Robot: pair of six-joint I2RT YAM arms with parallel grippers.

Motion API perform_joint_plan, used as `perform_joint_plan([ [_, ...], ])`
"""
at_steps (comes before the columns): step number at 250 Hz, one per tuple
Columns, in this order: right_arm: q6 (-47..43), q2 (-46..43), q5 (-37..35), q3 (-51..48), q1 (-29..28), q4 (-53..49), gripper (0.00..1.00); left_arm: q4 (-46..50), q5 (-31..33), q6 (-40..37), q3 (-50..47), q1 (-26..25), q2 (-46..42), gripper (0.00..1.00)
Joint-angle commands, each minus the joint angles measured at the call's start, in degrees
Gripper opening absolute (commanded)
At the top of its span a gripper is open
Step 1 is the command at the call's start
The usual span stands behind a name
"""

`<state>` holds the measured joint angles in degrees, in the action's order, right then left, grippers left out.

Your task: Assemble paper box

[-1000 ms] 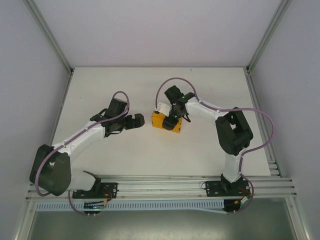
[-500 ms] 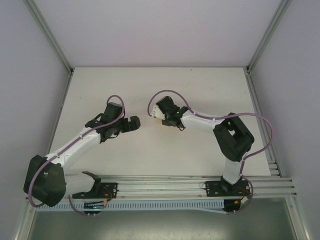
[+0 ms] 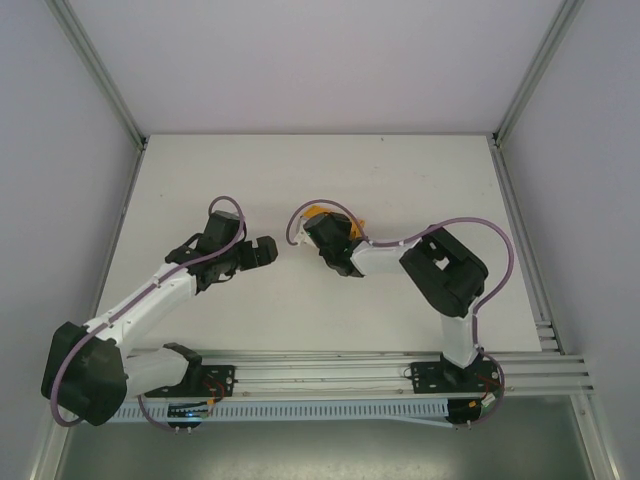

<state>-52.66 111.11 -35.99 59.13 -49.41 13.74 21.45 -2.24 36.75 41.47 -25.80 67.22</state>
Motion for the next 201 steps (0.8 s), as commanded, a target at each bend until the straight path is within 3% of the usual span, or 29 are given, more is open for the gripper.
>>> perform_joint_plan([
  [1,-3.04,1.67,-0.37,-3.01,-0.62,3.91,0.43,1.04,1.07,1.13,-0.91,0.31,-1.63,0.99],
  [57,-2.34,-0.42,4.17,-5.28,-2.39,-2.13,0.70,2.23,2.30,0.47,-0.62,0.31,-3.19,0.98],
  [82,-0.77,-2.19,5.16,-4.96,-2.70,-5.54,0.78,2.44,2.73,-0.36,-0.10,0.14,-3.83,0.98],
  [130,4.33,-6.17,13.60,-0.44,-2.63,-23.01,0.99,2.55,3.07,-1.32,0.69,0.32,-3.88,0.99],
  [201,7.41,-12.36,24.42,0.79,-1.13,-27.40,0.99,1.03,1.42,-2.32,0.89,0.31,-2.03,0.99],
])
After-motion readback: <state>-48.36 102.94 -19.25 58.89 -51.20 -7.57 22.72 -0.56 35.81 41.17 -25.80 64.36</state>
